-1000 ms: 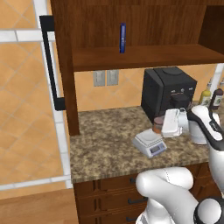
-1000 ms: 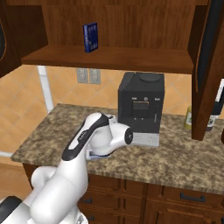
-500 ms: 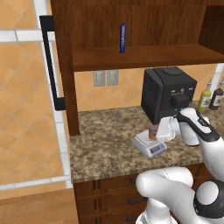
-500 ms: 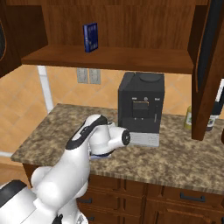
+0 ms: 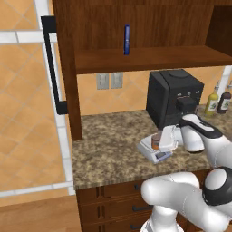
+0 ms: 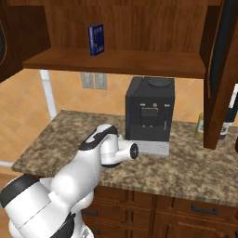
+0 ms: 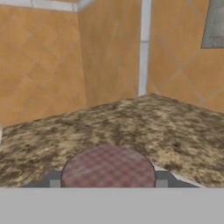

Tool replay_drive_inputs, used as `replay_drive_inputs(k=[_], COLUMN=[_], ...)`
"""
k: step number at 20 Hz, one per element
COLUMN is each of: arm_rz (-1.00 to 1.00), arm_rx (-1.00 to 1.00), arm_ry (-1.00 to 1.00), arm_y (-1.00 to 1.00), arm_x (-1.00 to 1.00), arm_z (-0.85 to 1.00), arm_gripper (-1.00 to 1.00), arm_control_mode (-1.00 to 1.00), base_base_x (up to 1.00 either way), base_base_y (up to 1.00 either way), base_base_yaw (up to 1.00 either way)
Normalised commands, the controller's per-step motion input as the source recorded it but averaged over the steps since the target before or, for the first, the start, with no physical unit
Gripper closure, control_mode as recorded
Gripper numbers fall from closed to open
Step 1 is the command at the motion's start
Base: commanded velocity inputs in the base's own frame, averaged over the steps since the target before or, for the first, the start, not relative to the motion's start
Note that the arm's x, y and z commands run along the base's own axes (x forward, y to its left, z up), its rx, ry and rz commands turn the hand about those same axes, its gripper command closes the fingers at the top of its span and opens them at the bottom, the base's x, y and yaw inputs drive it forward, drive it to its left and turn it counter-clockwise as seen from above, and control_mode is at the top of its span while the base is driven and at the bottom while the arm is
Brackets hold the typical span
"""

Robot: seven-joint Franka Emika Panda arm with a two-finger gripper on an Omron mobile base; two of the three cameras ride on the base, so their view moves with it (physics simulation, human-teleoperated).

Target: Pick the jam and place it on the digital scale for weighing, and close the cabinet.

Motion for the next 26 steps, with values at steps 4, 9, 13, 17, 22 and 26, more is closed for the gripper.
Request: replay_drive_inputs(k=[4,9,13,17,22,26], arm_rz=[0.01,0.0,0.0,0.0,0.0,0.0], arm_rx=[0.0,0.0,0.0,0.0,0.0,0.0], arm_ry=[0.0,0.0,-0.02,-0.01,-0.03,-0.02], arm_y=[-0.04,-0.02,0.0,0.0,0.0,0.0], arm_x=[0.23,0.3,0.12,0.14,0.18,0.05], arm_z=[-0.19,-0.2,-0.06,-0.01,-0.01,-0.08], arm_gripper=[1.0,1.0,1.0,1.0,1.0,-1.0], arm_control_mode=[-1.0,-1.0,-1.0,-1.0,-1.0,-1.0], base_base_x=[0.0,0.0,0.0,0.0,0.0,0.0], base_base_y=[0.0,0.0,0.0,0.0,0.0,0.0], base_base_yaw=[0.0,0.0,0.0,0.0,0.0,0.0])
